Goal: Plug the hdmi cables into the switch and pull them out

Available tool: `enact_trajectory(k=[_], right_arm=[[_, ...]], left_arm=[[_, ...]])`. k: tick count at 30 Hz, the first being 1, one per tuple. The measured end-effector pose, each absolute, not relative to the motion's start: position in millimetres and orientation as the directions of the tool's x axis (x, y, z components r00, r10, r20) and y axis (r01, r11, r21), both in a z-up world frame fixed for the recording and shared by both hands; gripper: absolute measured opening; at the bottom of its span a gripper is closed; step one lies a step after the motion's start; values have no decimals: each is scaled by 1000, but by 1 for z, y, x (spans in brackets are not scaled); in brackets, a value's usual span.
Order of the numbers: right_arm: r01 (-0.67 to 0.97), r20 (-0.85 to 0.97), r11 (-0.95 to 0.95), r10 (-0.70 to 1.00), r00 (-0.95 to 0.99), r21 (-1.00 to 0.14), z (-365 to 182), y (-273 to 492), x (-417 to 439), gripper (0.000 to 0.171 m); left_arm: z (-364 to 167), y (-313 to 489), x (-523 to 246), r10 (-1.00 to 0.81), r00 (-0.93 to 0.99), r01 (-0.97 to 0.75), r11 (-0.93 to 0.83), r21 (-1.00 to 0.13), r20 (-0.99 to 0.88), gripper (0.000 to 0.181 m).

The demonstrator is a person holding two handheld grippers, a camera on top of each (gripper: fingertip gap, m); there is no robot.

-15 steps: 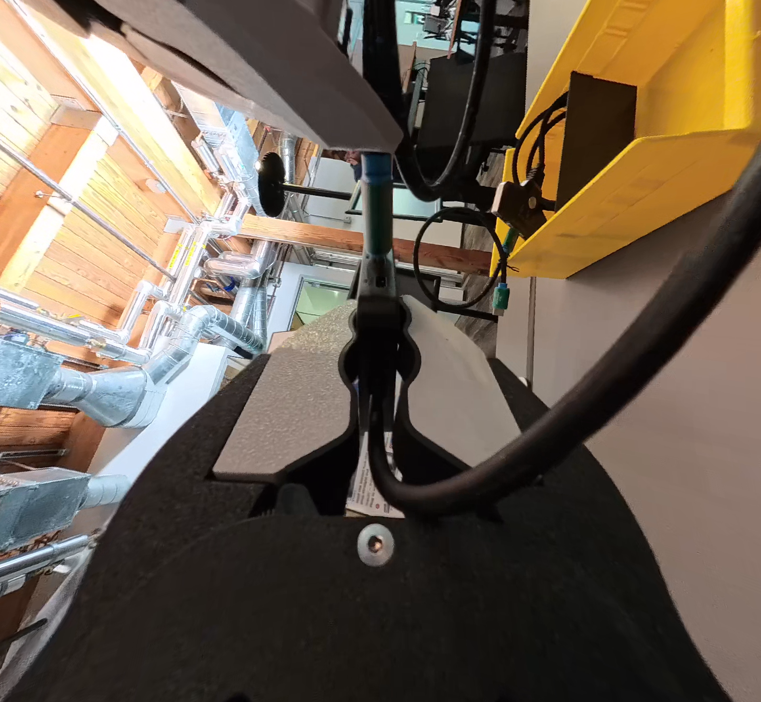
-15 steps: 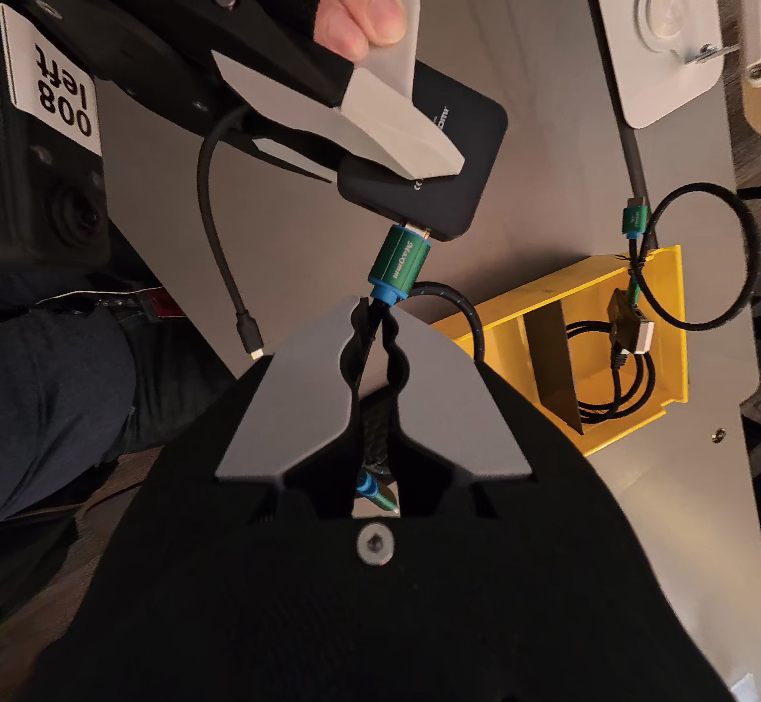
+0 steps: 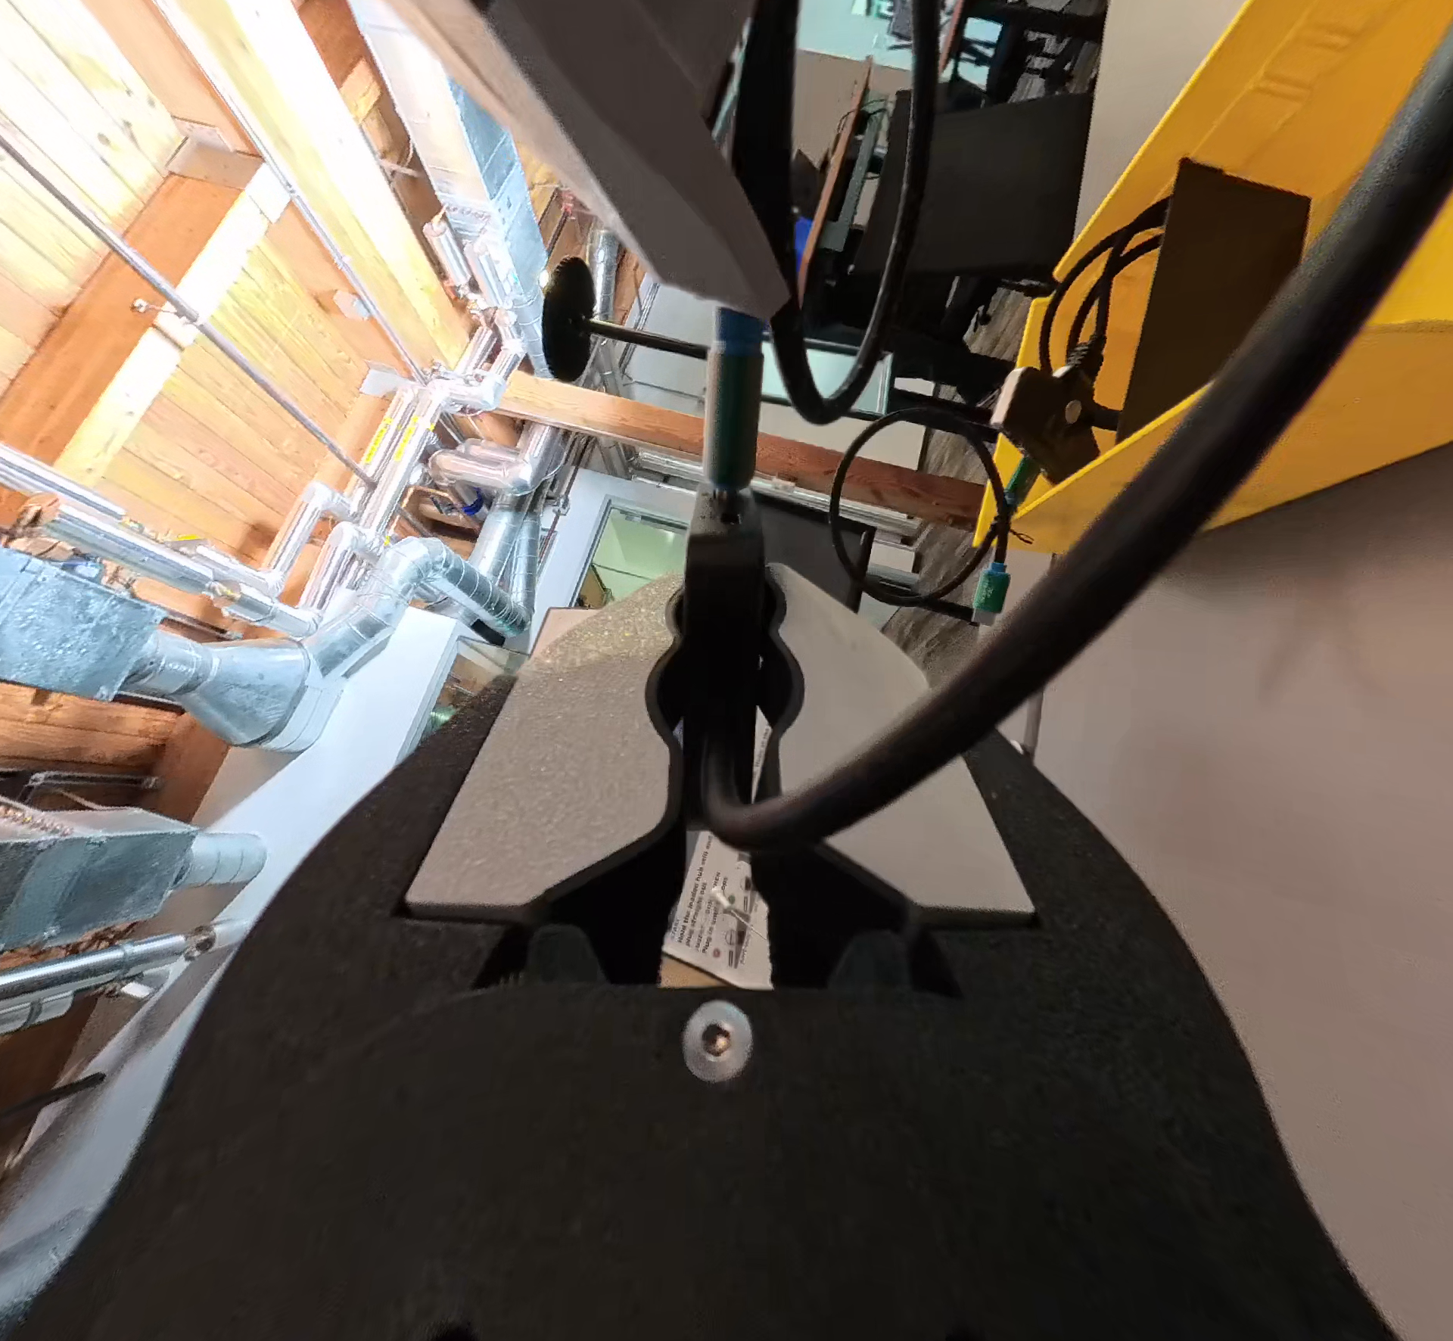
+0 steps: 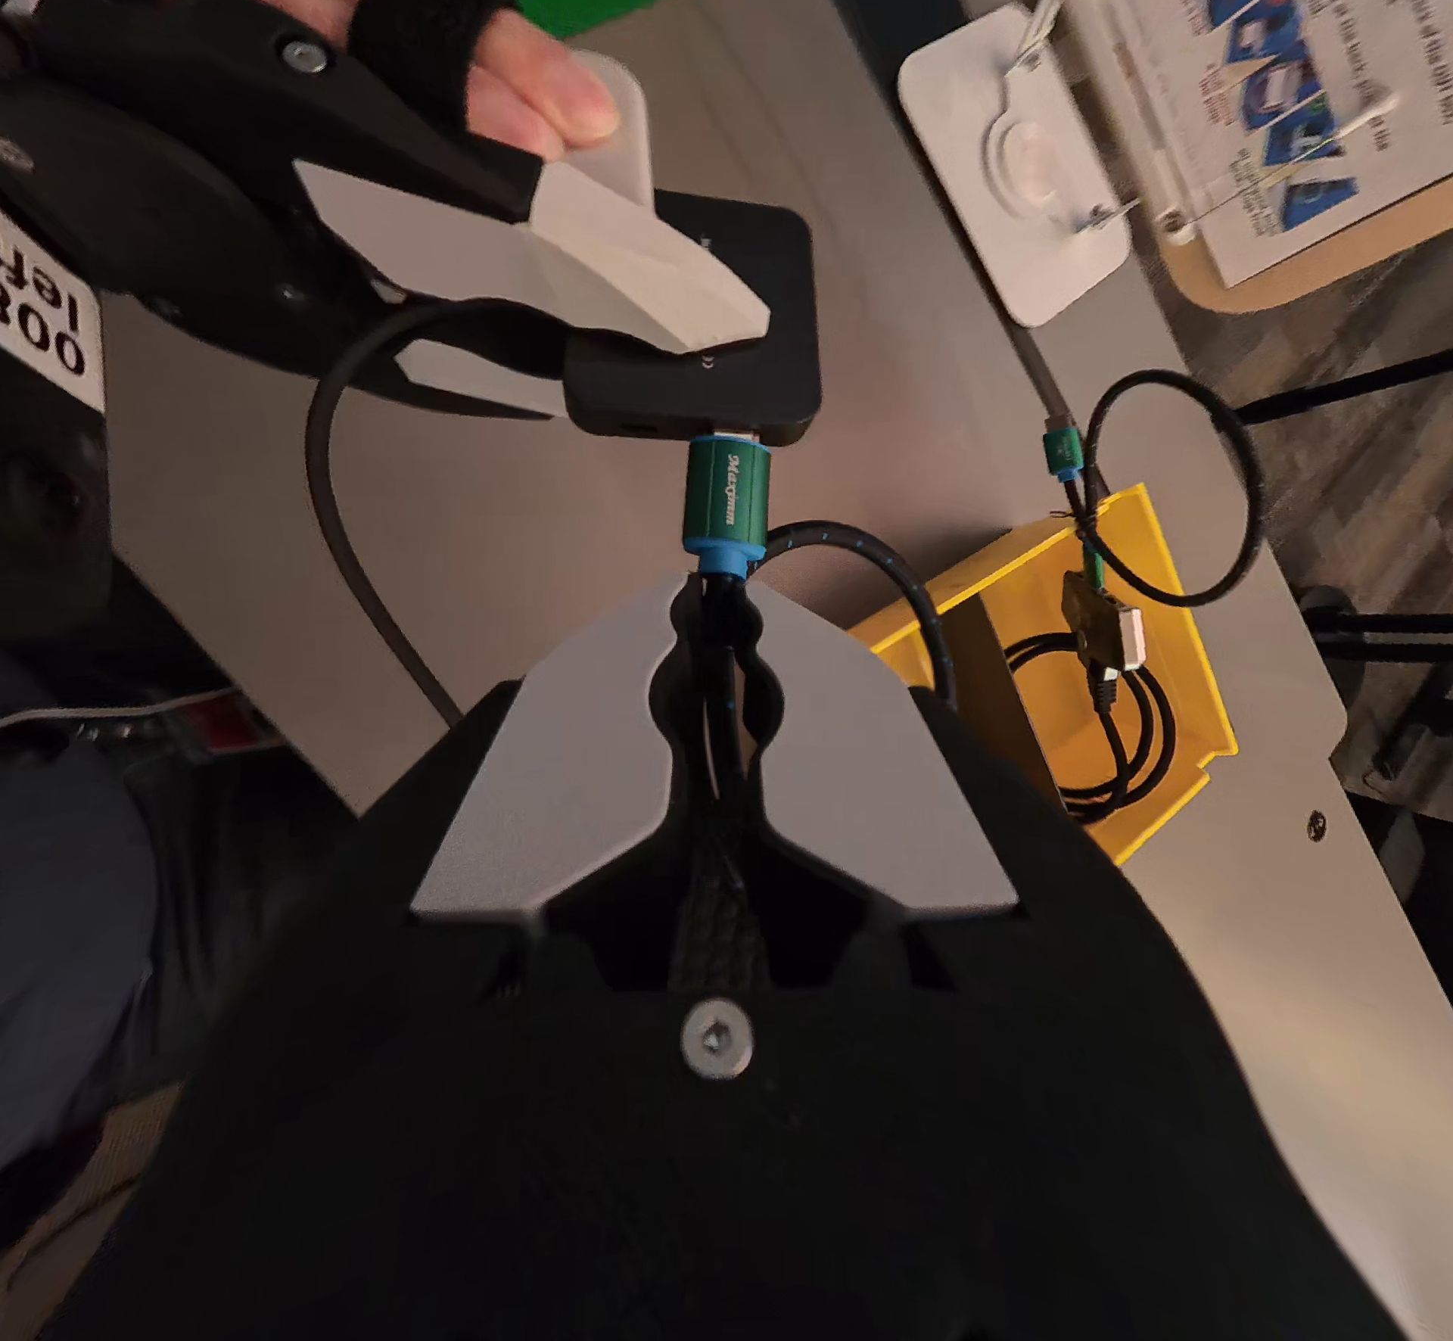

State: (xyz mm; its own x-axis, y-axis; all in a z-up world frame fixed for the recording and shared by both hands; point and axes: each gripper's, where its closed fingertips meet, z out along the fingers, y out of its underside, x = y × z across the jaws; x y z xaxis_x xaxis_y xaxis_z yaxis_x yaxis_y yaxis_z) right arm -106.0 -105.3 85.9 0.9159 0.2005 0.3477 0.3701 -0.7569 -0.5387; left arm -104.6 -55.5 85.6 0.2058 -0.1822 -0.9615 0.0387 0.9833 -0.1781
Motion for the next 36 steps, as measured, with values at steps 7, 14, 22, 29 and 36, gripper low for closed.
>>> enact_trajectory(k=[7,14,22,29,36], right_arm=[[389,406,-588,111,907,-709,94,-94,-105,8],[349,320,-490,145,936,-799,92,-97,-105,9],[343,294,-431,179,939,-835,94,-96,-106,12],[310,261,-352,179,949,-883,97,-92,-108,21],[353,314,-332,165,935,-875,96,-90,-105,18]], left_arm=[[94,-47,-107,-188,248,8,981,-193,-950,14],[92,-50,-105,-184,245,7,982,-188,-952,14],[94,-48,-105,-209,247,10,977,-213,-946,14],[95,-50,-105,-225,252,16,974,-228,-941,14],[95,-49,-105,-222,257,10,974,-227,-941,14]])
